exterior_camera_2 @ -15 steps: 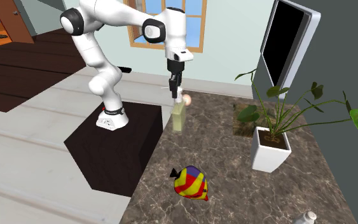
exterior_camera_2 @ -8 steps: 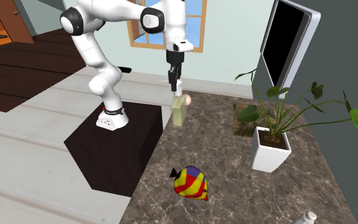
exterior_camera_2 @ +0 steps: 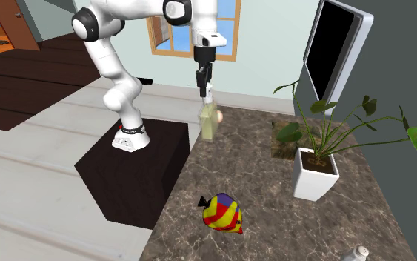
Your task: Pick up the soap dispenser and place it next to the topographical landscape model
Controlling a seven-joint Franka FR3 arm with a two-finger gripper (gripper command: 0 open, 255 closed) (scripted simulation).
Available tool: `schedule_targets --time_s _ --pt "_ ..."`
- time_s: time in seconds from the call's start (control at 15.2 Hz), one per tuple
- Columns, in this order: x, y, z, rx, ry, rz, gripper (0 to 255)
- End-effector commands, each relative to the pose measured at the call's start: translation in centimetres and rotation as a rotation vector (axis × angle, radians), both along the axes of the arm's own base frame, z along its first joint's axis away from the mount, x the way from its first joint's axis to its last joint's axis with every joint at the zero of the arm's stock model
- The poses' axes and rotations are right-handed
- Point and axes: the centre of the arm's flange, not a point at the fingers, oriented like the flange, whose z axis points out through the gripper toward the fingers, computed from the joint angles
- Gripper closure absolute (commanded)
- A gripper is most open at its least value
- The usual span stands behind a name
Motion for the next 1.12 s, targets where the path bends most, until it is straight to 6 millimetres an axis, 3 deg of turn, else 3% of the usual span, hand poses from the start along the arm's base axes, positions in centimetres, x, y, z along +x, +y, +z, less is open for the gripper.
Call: schedule_targets --time_s 0.0,1.06 --pt "-0.1 -0.1 1.2 0.000 0.000 0.000 255" --pt "-0.1 -0.1 9.6 0.000 0.000 0.000 255"
